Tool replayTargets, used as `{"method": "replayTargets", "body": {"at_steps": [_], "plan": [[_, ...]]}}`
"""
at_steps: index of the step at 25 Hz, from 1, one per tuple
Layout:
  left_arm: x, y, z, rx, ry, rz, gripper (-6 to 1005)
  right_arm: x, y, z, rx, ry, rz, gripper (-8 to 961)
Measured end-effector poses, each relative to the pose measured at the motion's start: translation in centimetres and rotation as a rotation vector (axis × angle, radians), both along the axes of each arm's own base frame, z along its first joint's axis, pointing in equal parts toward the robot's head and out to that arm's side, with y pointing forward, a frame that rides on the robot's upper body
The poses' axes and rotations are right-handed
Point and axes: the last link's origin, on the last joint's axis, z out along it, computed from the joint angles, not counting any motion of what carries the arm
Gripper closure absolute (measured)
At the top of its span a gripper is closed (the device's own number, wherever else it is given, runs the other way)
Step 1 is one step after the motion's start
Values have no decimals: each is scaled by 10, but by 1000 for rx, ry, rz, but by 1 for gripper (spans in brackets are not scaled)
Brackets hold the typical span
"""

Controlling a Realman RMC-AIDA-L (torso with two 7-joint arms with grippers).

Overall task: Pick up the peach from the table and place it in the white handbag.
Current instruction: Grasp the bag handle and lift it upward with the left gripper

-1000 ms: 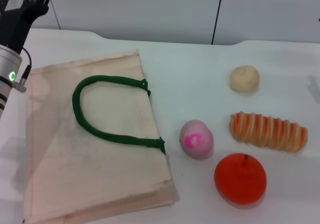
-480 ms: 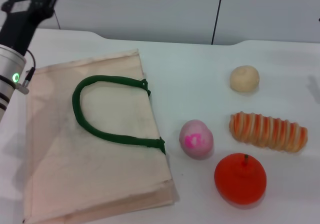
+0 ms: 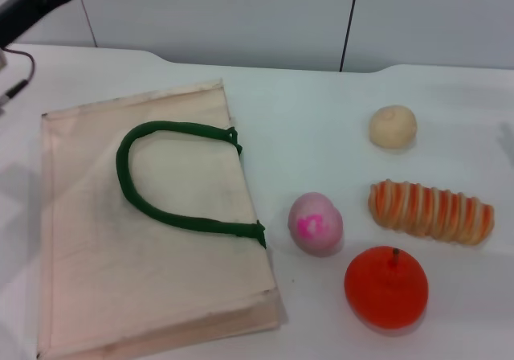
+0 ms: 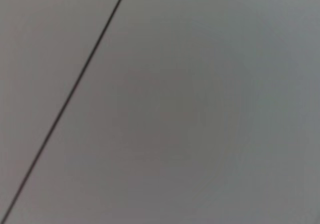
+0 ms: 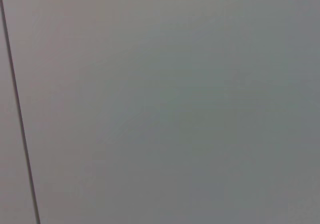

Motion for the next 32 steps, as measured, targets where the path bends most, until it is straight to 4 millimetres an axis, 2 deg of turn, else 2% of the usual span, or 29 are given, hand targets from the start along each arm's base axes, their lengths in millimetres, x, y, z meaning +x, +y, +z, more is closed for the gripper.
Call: {"method": "replayTargets", "body": {"at_steps": [4, 7, 10, 17, 24, 32], "plan": [[3, 3, 22, -137, 43, 31, 306, 1, 0, 0, 0, -1, -2, 60], [6, -1, 38, -272, 167, 70, 306, 1, -1, 2, 5, -2, 0, 60], [7, -5, 40, -349, 237, 93, 305, 1, -1, 2, 5, -2, 0, 60], [5, -15, 30, -599, 394, 172, 305, 3, -2, 2, 6, 9, -2, 60], [-1, -19, 22, -671, 425, 215, 307, 2, -1, 2, 7, 11, 0, 60], [-6, -19, 2, -738, 434, 244, 306, 0, 0, 2, 7, 12, 5, 60]]}}
